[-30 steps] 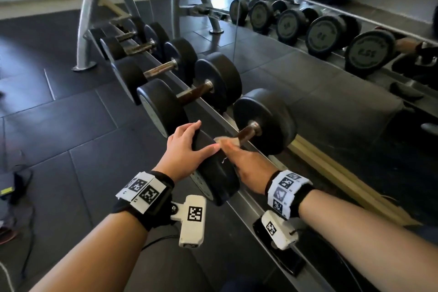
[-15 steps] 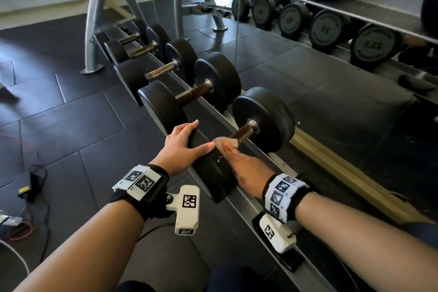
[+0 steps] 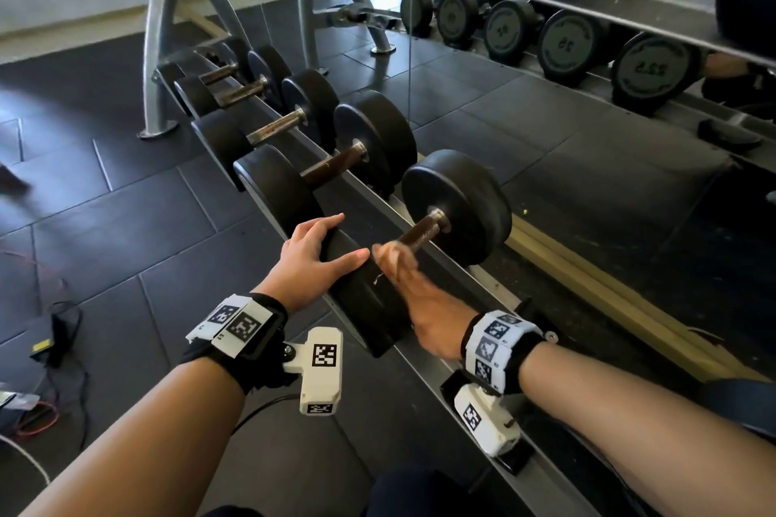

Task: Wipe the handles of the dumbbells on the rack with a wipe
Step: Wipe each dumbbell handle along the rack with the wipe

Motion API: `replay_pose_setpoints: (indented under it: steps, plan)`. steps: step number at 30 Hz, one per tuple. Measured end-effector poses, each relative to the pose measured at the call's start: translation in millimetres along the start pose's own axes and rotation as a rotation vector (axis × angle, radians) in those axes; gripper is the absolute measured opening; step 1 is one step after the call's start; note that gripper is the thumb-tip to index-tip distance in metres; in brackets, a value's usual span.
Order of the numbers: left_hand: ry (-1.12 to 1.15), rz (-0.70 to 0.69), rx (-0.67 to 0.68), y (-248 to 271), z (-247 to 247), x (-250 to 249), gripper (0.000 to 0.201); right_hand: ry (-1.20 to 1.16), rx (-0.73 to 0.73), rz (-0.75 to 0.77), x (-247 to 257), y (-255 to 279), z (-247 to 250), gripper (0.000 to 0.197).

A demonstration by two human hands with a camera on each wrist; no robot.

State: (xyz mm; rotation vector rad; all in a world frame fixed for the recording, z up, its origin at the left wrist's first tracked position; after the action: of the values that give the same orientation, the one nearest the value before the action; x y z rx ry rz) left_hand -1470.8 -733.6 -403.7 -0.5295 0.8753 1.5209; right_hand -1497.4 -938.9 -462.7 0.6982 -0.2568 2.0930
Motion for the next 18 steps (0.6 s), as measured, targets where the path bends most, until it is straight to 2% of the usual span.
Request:
replay_pose_setpoints:
  steps: [4, 7, 10, 15, 18]
  plan:
    - [-0.007, -0.009, -0.006, -1.2, -0.2, 1.0, 0.076, 0.254, -0.007, 0.108, -8.9, -2.8, 3.4, 0.121]
    - [0.003, -0.015, -0.008, -1.2, 0.1, 1.6, 0.077, 0.292, -0.097, -0.032, -28.2, -9.7, 24.5, 0.112]
    - [0.006, -0.014, -0.006, -1.3, 0.0, 2.2, 0.078, 0.267, -0.093, -0.154, -39.3, -13.9, 37.0, 0.098]
    - [0.011, 0.009, 0.016, -2.2, -0.5, 2.5, 0.076, 0.322, -0.031, -0.025, -26.6, -12.5, 22.4, 0.099]
    - [0.012, 0.01, 0.013, -2.2, -0.8, 3.4, 0.076, 0.378, -0.053, -0.001, -28.0, -17.0, 37.2, 0.089]
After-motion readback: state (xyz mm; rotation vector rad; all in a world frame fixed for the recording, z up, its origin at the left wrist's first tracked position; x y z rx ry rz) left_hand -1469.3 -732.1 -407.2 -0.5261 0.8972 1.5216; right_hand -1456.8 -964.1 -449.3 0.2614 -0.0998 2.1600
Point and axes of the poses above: each hand's wrist, its own y-axis away from the middle knuckle, its own z-axis out of the back of the hand, x = y × z, the point moved 3 cm from there along -y, towards the middle knuckle, and after that the axes turned 4 degrees about z, right-handed, at the moved point
